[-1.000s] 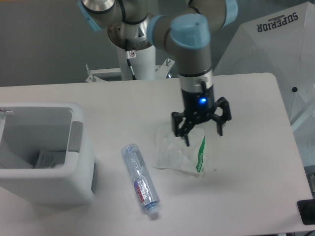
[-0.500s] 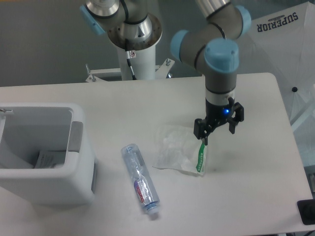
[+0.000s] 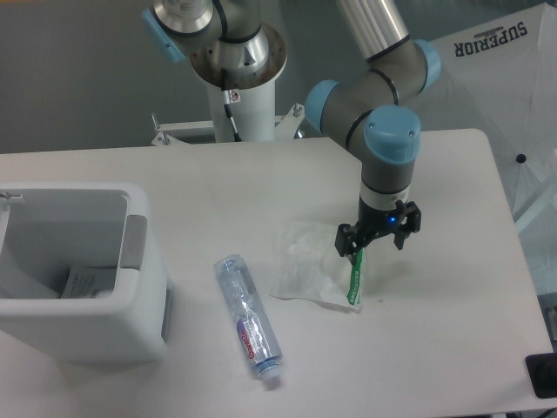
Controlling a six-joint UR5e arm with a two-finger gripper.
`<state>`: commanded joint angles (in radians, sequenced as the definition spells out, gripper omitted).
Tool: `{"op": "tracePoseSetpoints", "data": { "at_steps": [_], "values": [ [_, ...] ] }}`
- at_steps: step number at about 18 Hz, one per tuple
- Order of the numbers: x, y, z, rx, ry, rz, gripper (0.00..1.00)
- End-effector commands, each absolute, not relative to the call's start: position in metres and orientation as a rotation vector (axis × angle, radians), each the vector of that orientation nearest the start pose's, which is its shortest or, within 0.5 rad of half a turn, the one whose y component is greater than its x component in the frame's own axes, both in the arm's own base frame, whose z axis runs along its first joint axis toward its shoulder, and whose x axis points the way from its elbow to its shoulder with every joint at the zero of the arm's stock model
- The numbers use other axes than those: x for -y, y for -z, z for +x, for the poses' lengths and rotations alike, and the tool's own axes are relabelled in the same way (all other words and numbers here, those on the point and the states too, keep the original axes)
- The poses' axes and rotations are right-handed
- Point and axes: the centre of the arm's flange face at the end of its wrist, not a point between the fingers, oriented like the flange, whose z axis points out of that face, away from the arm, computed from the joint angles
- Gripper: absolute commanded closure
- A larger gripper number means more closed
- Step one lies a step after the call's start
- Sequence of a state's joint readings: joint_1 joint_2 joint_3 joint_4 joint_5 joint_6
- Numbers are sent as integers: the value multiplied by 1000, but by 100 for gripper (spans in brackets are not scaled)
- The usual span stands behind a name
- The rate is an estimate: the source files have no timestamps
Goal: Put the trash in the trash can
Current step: 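Lower the gripper and close it on the plastic wrapper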
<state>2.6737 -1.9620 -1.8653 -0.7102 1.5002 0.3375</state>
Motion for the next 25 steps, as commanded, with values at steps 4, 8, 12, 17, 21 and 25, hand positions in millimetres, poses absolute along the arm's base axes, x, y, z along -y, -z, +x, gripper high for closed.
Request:
{"op": "tracePoseSetpoints", "data": {
  "at_steps": [4, 8, 12, 17, 21, 25],
  "values": [
    [-385, -214, -451, 1106, -66, -2769, 0],
    [-387, -201, -456, 1104, -52, -2785, 0],
    [-388, -203, -458, 1100, -55, -2782, 0],
    [-394, -195, -453, 1086, -35, -2795, 0],
    [-398, -195, -450, 1072, 3, -2781, 0],
    [-402, -187, -444, 1062, 21, -2797, 0]
  ]
}}
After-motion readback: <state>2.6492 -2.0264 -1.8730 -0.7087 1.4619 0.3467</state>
